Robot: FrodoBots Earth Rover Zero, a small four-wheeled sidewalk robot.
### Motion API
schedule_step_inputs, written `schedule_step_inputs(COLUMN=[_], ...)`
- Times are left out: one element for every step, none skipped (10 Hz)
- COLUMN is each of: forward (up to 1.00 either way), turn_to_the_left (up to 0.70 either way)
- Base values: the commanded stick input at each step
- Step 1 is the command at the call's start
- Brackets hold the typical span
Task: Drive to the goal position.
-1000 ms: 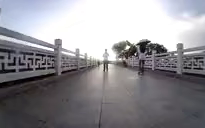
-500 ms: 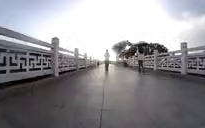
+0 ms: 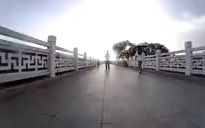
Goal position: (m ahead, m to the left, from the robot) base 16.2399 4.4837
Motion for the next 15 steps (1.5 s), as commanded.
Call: schedule_step_inputs(forward=[0.45,0.45,0.45,0.45,0.45,0.45,0.45,0.45,0.45,0.45,0.45,0.45,0.45,0.45,0.45], turn_to_the_left=[0.0,0.0,0.0,0.0,0.0,0.0,0.0,0.0,0.0,0.0,0.0,0.0,0.0,0.0,0.0])
